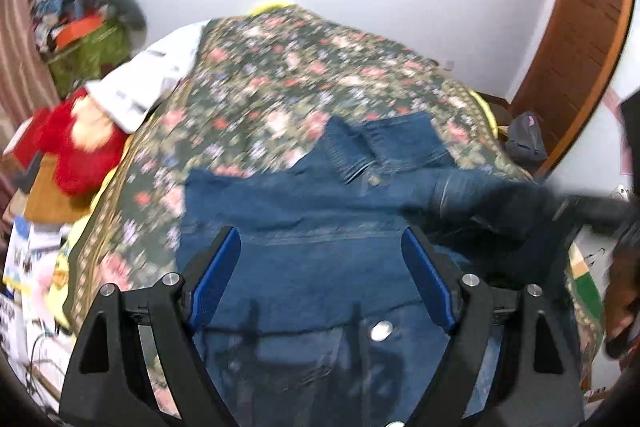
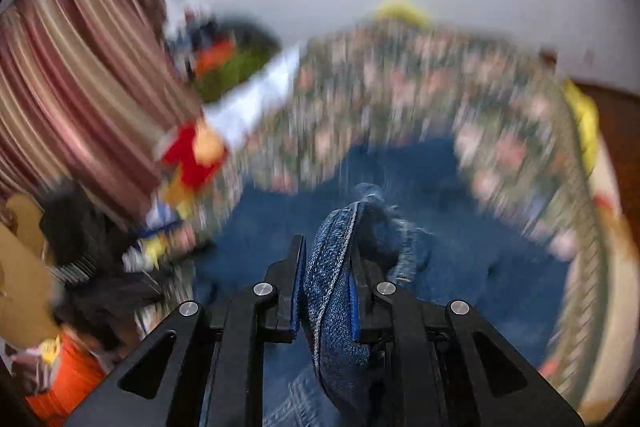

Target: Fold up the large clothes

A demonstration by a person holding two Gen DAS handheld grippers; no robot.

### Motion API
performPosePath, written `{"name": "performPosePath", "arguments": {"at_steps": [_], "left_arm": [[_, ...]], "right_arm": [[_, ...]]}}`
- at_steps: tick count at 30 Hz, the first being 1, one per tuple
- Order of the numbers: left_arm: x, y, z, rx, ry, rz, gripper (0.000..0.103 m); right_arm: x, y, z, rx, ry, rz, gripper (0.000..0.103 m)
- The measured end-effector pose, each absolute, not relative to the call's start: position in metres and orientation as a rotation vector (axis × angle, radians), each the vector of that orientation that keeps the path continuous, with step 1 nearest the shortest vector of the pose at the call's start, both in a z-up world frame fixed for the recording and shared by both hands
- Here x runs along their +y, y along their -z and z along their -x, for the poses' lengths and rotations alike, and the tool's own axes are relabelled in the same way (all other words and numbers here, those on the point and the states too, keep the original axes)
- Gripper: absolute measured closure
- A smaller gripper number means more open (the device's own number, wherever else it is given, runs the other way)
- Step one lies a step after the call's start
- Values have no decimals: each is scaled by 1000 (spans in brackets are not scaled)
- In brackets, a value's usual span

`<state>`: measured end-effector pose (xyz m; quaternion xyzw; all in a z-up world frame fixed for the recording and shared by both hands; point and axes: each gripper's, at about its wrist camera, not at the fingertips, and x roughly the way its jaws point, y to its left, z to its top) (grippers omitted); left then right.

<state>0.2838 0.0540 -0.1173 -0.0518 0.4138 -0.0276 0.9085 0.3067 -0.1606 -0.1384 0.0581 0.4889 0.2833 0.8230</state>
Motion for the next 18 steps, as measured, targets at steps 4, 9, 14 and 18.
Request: {"name": "performPosePath", "arguments": {"at_steps": [4, 9, 14, 18], "left_arm": [[69, 131, -271, 888, 28, 96, 20], [64, 138, -269, 911, 48, 86, 20], [31, 123, -286, 884, 131, 76, 20], [-6, 107, -305, 864, 223, 43, 20]], "right_arm": [[-149, 186, -299, 1203, -633, -100, 88], [-161, 164, -285, 1201, -612, -13, 86], [-197, 134, -277, 1168, -606, -53, 86], [-229, 126, -268, 1147, -579, -73, 82]]}}
